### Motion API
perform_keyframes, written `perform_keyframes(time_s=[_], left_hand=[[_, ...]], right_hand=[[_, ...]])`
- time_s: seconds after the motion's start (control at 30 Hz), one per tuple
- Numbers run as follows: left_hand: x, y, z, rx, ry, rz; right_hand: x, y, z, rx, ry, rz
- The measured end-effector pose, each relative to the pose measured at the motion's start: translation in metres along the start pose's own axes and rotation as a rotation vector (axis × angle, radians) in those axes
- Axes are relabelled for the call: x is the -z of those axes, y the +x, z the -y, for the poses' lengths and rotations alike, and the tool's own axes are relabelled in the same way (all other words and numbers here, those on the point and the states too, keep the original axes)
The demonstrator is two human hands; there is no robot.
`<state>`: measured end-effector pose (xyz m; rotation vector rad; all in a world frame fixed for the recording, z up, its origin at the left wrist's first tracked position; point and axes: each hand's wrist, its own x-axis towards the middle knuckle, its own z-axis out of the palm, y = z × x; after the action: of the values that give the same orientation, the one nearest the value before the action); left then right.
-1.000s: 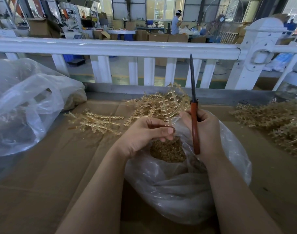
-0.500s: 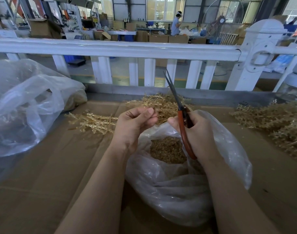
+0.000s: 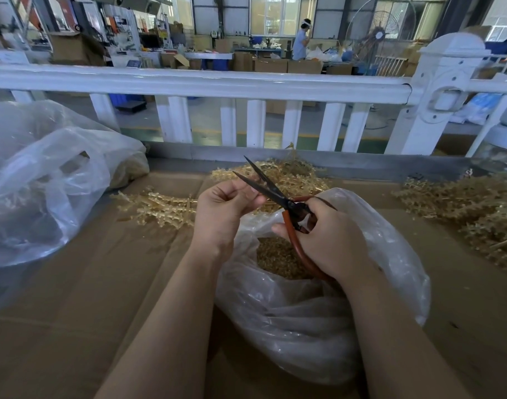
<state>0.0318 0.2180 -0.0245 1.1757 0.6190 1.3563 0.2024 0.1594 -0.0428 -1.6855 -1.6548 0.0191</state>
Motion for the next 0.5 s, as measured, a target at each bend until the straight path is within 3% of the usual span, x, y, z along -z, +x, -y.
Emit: perform_keyframes(time_s=[0.5], left_hand=[[0.0010, 0.0024, 0.0007, -0.045, -0.002, 0.002]], right_hand=[[0.0002, 0.0004, 0.0018, -0.008, -0.035, -0.064]])
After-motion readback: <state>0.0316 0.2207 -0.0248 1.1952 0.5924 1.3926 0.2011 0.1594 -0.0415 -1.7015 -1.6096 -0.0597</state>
